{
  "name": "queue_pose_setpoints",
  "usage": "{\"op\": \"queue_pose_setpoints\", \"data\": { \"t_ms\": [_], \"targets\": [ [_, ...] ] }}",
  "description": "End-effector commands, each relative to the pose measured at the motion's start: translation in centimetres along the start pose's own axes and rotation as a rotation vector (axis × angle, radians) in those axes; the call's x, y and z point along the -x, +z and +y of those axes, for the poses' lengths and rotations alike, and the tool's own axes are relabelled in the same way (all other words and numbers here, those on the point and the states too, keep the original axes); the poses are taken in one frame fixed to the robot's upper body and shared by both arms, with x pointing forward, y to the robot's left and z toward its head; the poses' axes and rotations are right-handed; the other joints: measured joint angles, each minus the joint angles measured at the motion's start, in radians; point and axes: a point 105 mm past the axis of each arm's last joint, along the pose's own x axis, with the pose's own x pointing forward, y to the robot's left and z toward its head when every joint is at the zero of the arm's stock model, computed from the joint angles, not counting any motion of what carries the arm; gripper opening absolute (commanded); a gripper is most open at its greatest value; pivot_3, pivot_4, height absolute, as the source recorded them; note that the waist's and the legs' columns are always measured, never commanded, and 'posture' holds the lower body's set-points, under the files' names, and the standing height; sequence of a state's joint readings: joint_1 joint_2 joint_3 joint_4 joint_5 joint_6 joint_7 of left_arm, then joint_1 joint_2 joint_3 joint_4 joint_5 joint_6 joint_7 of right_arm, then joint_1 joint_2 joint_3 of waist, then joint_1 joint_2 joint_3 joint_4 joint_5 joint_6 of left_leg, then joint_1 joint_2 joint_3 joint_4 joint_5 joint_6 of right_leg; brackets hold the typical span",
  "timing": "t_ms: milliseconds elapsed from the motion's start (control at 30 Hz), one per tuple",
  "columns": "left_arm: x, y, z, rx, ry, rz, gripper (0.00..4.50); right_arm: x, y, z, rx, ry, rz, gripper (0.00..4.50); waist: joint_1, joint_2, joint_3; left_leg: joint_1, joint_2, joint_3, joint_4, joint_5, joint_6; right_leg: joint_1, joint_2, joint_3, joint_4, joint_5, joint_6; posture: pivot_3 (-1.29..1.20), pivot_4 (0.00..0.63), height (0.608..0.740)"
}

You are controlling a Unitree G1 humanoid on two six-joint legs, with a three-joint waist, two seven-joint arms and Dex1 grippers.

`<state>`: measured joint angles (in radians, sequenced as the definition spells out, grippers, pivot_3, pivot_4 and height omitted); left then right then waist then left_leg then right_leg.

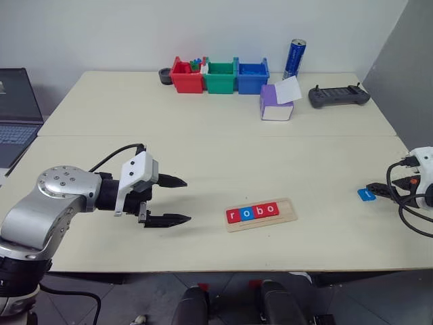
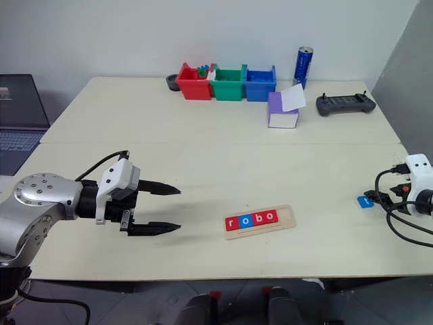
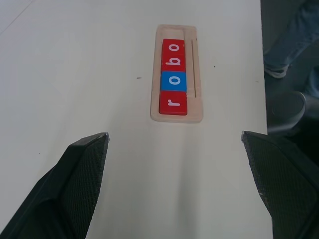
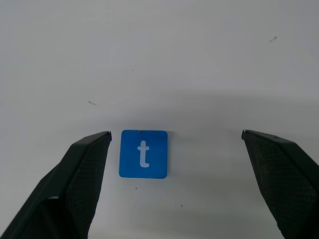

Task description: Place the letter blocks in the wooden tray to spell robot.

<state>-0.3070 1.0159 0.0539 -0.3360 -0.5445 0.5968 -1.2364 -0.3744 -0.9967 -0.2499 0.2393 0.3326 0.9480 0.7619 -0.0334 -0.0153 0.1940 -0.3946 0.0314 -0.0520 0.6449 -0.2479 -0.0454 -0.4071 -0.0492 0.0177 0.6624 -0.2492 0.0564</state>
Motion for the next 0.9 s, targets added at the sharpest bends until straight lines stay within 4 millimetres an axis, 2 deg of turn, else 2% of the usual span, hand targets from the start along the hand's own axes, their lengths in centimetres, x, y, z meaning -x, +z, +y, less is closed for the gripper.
{"op": "queue_pose_setpoints", "data": {
  "t_ms": [33, 533, 900],
  "targets": [
    [0.61, 0.91, 0.01, -0.041, 0.016, -0.009, 4.50, 0.27, 1.48, 0.38, 0.040, 0.002, -0.043, 4.46, 0.000, 0.000, 0.000, 0.000, 0.000, 0.000, 0.000, 0.000, 0.000, 0.000, 0.000, 0.000, 0.000, 0.000, 0.000, 0.00, 0.150, 0.740],
    [0.35, 1.02, 0.15, -0.047, 0.009, -0.016, 4.50, -0.05, 1.55, 1.13, 0.042, 0.027, -0.042, 4.46, -0.001, 0.000, 0.000, 0.000, 0.000, 0.000, 0.000, 0.000, 0.000, 0.000, 0.000, 0.000, 0.000, 0.000, 0.000, 0.00, 0.150, 0.740],
    [0.25, 0.99, -0.07, -0.039, 0.005, -0.017, 4.50, -0.53, 0.68, 0.69, 0.025, 0.016, -0.029, 4.46, -0.001, 0.000, 0.000, 0.000, 0.000, 0.000, 0.000, 0.000, 0.000, 0.000, 0.000, 0.000, 0.000, 0.000, 0.000, 0.00, 0.150, 0.740]
  ]
}}
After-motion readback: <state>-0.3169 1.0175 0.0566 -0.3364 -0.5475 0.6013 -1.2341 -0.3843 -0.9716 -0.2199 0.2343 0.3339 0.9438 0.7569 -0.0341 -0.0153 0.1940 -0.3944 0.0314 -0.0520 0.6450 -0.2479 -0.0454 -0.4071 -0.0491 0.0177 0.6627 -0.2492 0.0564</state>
